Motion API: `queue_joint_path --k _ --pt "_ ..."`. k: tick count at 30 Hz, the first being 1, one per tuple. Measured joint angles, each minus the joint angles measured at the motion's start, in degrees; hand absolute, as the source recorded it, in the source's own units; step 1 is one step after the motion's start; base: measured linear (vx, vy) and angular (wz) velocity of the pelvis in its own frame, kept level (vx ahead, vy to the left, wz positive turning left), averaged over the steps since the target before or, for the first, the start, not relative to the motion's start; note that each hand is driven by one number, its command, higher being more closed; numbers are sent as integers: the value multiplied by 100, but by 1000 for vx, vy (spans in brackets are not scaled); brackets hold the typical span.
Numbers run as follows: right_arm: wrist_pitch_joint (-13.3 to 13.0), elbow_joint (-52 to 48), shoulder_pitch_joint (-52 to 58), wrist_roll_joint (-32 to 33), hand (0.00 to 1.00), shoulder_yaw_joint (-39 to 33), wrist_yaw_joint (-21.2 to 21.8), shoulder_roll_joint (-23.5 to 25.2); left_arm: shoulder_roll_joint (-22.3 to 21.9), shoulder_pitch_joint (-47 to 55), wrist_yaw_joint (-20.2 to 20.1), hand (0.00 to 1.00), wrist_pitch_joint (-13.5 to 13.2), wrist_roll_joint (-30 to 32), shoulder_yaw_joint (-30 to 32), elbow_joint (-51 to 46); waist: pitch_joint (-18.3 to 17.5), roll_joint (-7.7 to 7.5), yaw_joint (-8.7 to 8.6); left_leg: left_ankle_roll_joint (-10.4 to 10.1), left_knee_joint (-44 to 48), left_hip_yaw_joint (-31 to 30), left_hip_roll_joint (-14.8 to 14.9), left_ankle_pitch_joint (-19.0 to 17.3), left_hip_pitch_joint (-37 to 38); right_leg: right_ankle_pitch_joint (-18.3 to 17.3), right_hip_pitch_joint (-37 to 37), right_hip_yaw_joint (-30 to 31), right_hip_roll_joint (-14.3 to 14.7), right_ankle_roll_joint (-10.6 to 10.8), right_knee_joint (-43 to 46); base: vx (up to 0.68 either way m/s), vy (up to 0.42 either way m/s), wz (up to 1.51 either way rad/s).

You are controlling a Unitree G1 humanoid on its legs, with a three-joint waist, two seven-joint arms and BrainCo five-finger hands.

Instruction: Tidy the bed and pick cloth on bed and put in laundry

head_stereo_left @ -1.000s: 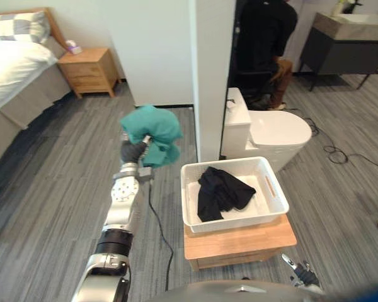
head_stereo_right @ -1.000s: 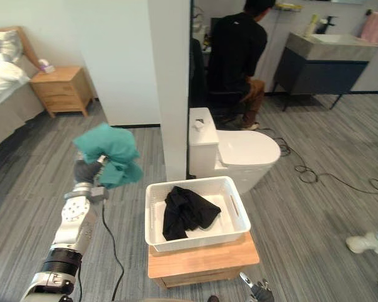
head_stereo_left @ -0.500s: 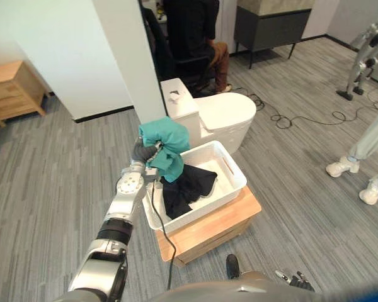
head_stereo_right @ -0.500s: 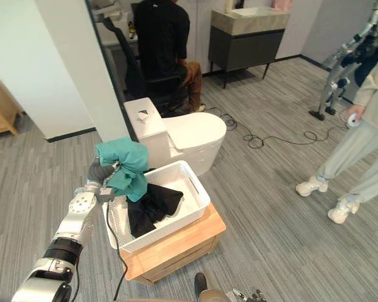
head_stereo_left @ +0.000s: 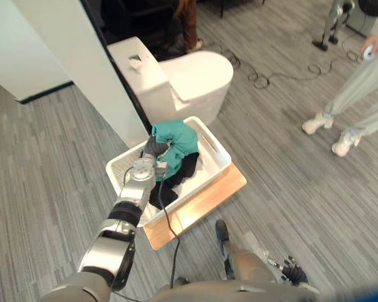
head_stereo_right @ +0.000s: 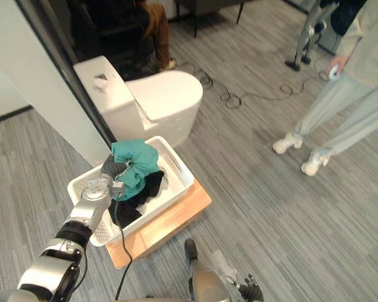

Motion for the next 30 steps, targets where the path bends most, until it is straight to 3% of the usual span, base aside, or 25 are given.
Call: queue_joint_path --k 8,13,16,20,23,26,30 --pt "-155 -464 -187 211 0 437 2 -59 -197 -89 330 0 354 171 144 675 146 20 20 41 824 90 340 -444 -554 127 -339 130 83 6 2 -65 -11 -8" --pt "-166 -618 -200 198 0 488 82 -65 -181 -254 200 0 446 1006 219 658 186 69 112 55 1006 91 424 -508 -522 72 -349 125 109 -7 208 -43 1 -1" --pt "-159 -592 -184 167 0 366 199 -54 55 -291 153 0 617 1531 91 291 181 79 136 58 1015 37 414 -507 -432 68 -231 91 86 -9 221 -46 -2 9" --pt "-154 -346 -36 -31 0 -81 265 -65 650 -286 -282 0 820 2153 -58 -370 97 177 112 53 856 -164 363 -429 -172 44 164 -112 29 -33 111 -13 0 26" --pt "-142 -48 240 -81 0 -271 263 -195 1213 -174 -903 0 1026 2377 -198 -691 -235 444 121 45 502 -352 218 -280 -22 -2 351 -264 -54 -21 7 25 24 32" --pt "-98 188 274 -147 0 -328 240 -290 1541 -86 -1337 0 1095 2289 -205 -702 -361 590 126 59 161 -521 70 -138 179 -65 513 -404 -117 13 0 24 40 25" --pt "-96 277 268 -257 0 -344 222 -285 1729 151 -1503 0 1079 1560 56 -769 -412 559 166 96 23 -685 -14 -85 262 -100 628 -522 -193 54 -34 -33 41 23"
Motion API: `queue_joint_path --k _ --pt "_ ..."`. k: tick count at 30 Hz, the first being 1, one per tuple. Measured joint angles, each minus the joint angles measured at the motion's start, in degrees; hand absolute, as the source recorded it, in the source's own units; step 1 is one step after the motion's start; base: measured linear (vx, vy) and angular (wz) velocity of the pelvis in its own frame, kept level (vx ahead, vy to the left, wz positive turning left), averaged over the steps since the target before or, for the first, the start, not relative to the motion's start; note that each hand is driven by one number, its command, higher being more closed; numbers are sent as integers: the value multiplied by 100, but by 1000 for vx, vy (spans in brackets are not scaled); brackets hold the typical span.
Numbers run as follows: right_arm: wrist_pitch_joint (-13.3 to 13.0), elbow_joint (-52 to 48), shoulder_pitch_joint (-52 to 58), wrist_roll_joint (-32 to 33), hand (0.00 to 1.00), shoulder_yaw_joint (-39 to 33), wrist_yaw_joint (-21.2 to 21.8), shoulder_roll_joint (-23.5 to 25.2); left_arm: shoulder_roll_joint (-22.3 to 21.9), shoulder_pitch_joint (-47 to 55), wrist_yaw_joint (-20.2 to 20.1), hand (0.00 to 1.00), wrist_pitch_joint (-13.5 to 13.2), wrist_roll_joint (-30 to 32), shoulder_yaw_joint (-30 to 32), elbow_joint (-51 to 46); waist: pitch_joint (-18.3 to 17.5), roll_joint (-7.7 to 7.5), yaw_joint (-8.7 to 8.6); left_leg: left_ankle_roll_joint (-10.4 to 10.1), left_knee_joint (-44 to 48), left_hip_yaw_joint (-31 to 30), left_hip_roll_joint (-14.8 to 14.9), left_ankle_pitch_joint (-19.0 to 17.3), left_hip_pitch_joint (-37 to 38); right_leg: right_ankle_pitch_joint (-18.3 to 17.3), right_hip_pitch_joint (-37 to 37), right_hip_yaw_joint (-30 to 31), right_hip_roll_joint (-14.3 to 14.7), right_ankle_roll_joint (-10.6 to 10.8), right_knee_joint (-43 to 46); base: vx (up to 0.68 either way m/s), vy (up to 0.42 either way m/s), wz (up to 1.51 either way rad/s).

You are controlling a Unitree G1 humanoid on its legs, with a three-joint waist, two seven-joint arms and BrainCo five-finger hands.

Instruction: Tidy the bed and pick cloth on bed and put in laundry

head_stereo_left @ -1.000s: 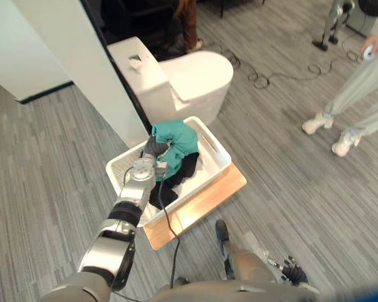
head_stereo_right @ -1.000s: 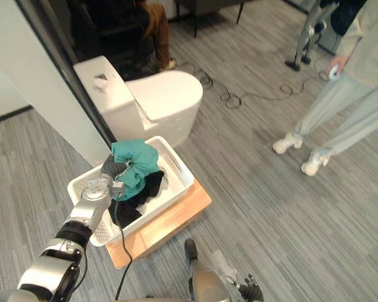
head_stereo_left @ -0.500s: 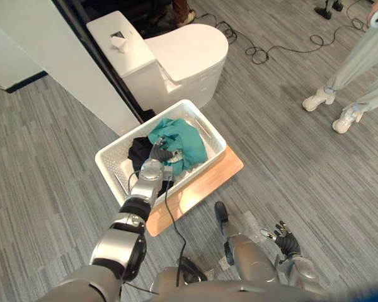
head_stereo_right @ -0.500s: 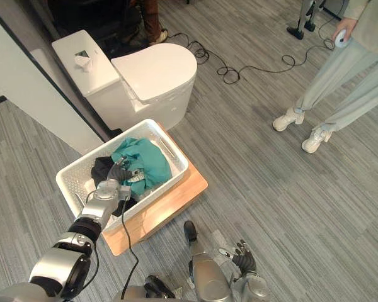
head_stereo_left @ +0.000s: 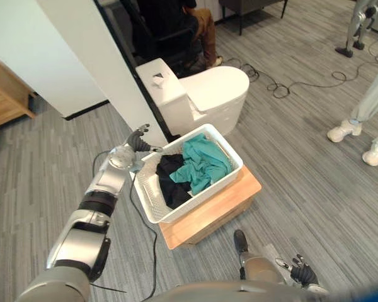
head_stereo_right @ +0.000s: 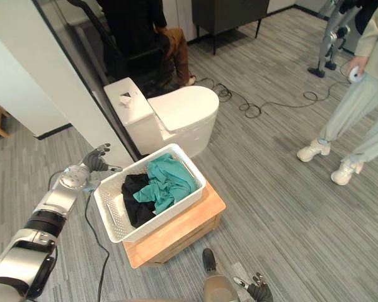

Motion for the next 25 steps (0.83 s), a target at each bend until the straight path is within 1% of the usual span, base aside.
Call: queue_joint_path --k 2,3,4,5,6,7,8,9,10,11,12,13,15,16,17,19,20,22,24,25 --pt "57 13 -2 0 0 1 -21 44 -28 545 -94 0 -90 -484 366 -130 -56 -57 -2 25 -47 -112 -31 22 -11 -28 24 -126 -50 38 -1 -18 33 21" --pt "81 18 -2 -1 0 3 -33 52 -56 707 -109 0 -119 -579 457 -135 -72 -82 9 25 -53 -118 -34 23 -10 -32 25 -142 -53 41 -1 1 24 14" --pt "118 18 -3 -10 0 7 -57 73 -123 1077 -166 0 -165 -703 626 -130 -105 -127 33 31 -62 -133 -37 27 -4 -38 24 -153 -54 42 -1 17 22 6" --pt "125 17 7 -15 0 4 -81 101 -273 1472 -170 0 -220 -887 803 -102 -130 -162 102 39 -64 -152 -37 34 5 -41 25 -185 -54 44 0 26 20 6" --pt "128 17 21 -27 0 4 -101 104 -401 1640 -173 0 -240 -1024 910 -73 -139 -175 156 40 -51 -164 -39 35 11 -42 26 -224 -56 44 1 37 21 15" --pt "145 17 33 -52 0 7 -120 103 -689 1980 -226 0 -312 -1339 1127 38 -145 -186 224 41 -42 -258 -39 35 4 -43 55 -302 -72 44 4 30 22 20" --pt "153 17 36 -57 0 17 -124 103 -852 2137 -253 0 -363 -1450 1222 137 -145 -186 265 41 -41 -287 -35 35 11 -44 82 -328 -80 44 5 32 37 30" --pt "173 17 27 -58 0 50 -138 100 -1216 2486 -280 0 -462 -1815 1504 401 -158 -202 325 41 -34 -352 -32 34 33 -70 151 -427 -100 45 5 23 39 34" --pt "174 17 11 -58 0 114 -160 102 -1483 2736 -276 0 -586 -1949 1702 644 -165 -216 334 41 -33 -439 -32 33 60 -106 222 -488 -123 50 2 17 40 37" --pt "177 16 0 -59 0 209 -187 105 -1735 3003 -268 0 -744 -1968 1822 891 -192 -244 350 40 -33 -493 -30 33 95 -131 281 -536 -132 53 -1 6 31 34" --pt "180 16 2 -78 0 334 -225 90 -2012 3342 -227 0 -966 -1967 1891 1214 -268 -290 469 35 -32 -530 -26 25 112 -176 325 -593 -142 76 -2 -4 19 23" --pt "180 16 -6 -97 0 399 -232 91 -2228 3563 -162 0 -1103 -1968 1987 1454 -325 -348 516 33 -32 -562 -22 20 114 -191 343 -609 -145 74 -2 -12 8 20" --pt "178 17 -43 -108 0 598 -236 60 -2597 3961 -53 0 -1317 -2057 2069 1936 -349 -387 667 31 -41 -615 -7 19 177 -236 439 -673 -150 69 -4 -34 -10 17" --pt "178 18 -58 -109 0 658 -236 48 -2673 4045 -41 0 -1363 -2100 2104 2039 -362 -402 691 30 -42 -626 -4 18 195 -243 462 -714 -150 65 -4 -66 -22 17" --pt "177 20 -116 -108 0 794 -242 54 -2896 4224 -29 0 -1455 -2209 2277 2365 -414 -441 758 23 -52 -710 4 14 190 -286 520 -792 -155 58 -5 -64 -22 17" --pt "172 30 -188 -108 0 972 -247 53 -2975 4278 -18 0 -1584 -2224 2489 2435 -434 -457 797 20 -77 -808 13 13 193 -335 551 -887 -164 61 -5 -94 -28 25" --pt "167 67 -247 -107 0 1045 -253 58 -3030 4288 -18 0 -1604 -2206 2497 2473 -440 -445 796 -4 -85 -848 13 5 190 -350 567 -912 -169 62 -5 -78 -30 23" --pt "164 190 -365 -103 0 1202 -276 80 -3067 4287 3 0 -1638 -1978 2577 2576 -454 -426 821 -37 -121 -899 13 31 185 -366 599 -949 -168 47 -6 -27 -31 13" --pt "166 314 -460 -106 0 1312 -295 107 -3152 4260 127 0 -1634 -1862 2671 2580 -492 -393 845 -39 -134 -914 24 48 185 -373 599 -967 -156 37 -6 -13 -30 5" --pt "150 364 -469 -111 0 1377 -298 68 -3190 4233 216 0 -1627 -1770 2667 2584 -504 -340 868 -3 -148 -941 28 80 181 -376 599 -1010 -154 33 -6 -3 -12 4"
